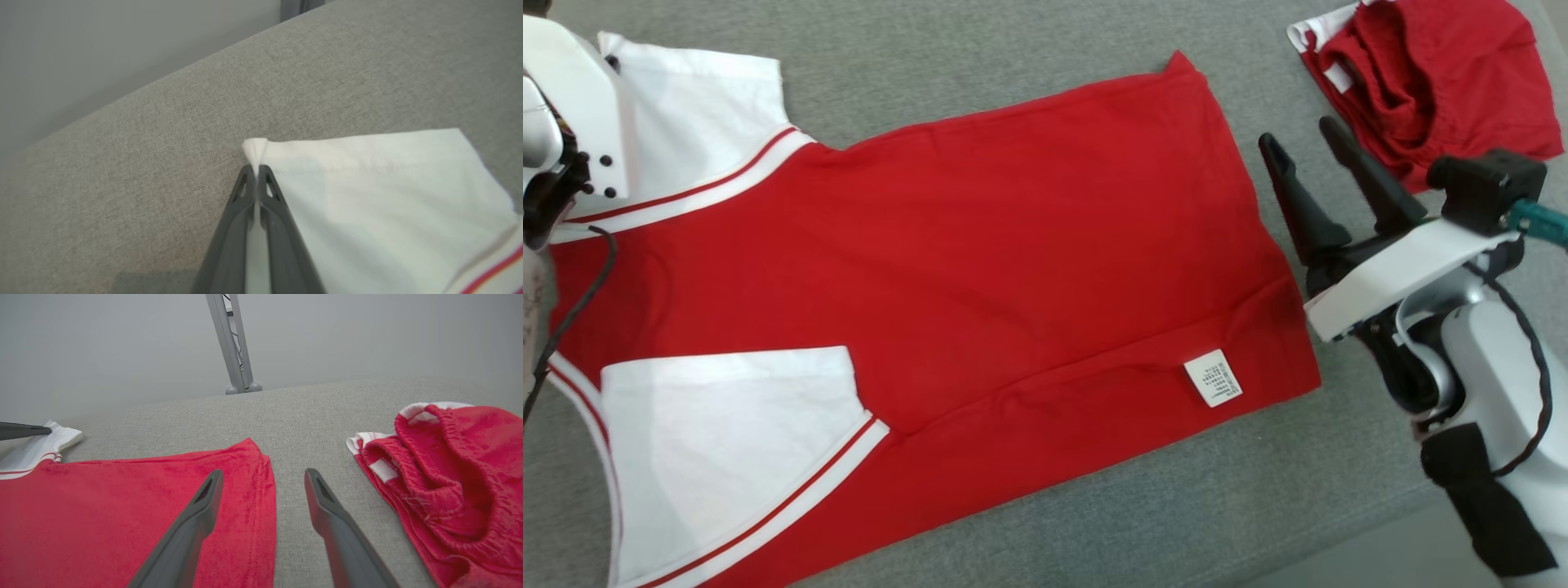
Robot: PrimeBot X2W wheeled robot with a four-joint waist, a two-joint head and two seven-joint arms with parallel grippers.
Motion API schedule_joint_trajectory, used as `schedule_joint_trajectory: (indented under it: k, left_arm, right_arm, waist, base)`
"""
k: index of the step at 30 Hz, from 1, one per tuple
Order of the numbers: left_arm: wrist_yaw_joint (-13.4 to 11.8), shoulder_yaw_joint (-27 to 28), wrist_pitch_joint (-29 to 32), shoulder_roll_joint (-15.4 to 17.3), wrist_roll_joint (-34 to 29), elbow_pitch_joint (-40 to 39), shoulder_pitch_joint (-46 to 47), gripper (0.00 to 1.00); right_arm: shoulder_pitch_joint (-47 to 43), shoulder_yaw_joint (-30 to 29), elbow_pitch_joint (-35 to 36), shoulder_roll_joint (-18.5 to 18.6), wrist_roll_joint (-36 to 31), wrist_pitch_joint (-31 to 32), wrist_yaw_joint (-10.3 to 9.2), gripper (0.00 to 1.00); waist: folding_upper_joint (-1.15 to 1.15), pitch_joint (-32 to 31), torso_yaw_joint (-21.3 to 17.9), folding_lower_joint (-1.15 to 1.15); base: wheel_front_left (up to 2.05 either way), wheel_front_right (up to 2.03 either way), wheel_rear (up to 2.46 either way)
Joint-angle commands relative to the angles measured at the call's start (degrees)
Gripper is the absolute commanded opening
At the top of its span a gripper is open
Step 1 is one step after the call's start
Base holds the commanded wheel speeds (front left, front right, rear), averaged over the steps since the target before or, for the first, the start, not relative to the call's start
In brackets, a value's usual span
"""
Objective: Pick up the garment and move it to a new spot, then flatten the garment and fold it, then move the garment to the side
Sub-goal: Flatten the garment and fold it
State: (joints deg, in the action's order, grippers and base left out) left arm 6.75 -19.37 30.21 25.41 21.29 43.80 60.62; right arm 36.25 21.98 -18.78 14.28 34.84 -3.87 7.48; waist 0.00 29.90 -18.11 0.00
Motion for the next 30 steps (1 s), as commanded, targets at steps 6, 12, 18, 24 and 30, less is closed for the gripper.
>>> schedule_joint_trajectory:
  k: [6,12,18,24,30]
  left_arm:
    - [0.51,-1.87,-4.57,-1.63,1.24,-3.38,-0.55,0.0]
    - [0.7,-4.22,-7.59,-2.52,2.82,-9.47,-2.61,0.0]
    - [0.66,-6.14,-8.52,-2.14,4.82,-16.19,-5.28,0.0]
    - [0.67,-6.62,-8.21,-0.78,6.1,-22.29,-8.04,0.0]
    - [-0.2,-6.7,-7.15,0.16,6.61,-26.54,-10.1,0.0]
  right_arm:
    - [5.36,0.53,-4.29,3.21,-4.83,1.45,0.03,1.0]
    - [11.23,3.03,-10.18,6.02,-6.88,5.72,0.02,1.0]
    - [15.36,6.77,-16.86,8.96,-6.61,9.98,0.02,1.0]
    - [17.17,10.26,-19.92,10.83,-3.89,12.71,0.02,1.0]
    - [18.86,12.0,-23.32,11.52,-3.32,14.21,0.02,1.0]
  waist:
    - [0.0,-2.03,4.16,0.0]
    - [0.0,-2.32,8.64,0.0]
    - [0.0,-1.91,12.53,0.0]
    - [0.0,-2.0,14.3,0.0]
    - [0.0,-1.69,15.16,0.0]
  base:
    - [0.0,0.0,0.0]
    - [0.0,0.0,0.0]
    - [0.0,0.0,0.0]
    - [0.0,0.0,0.0]
    - [0.0,0.0,0.0]
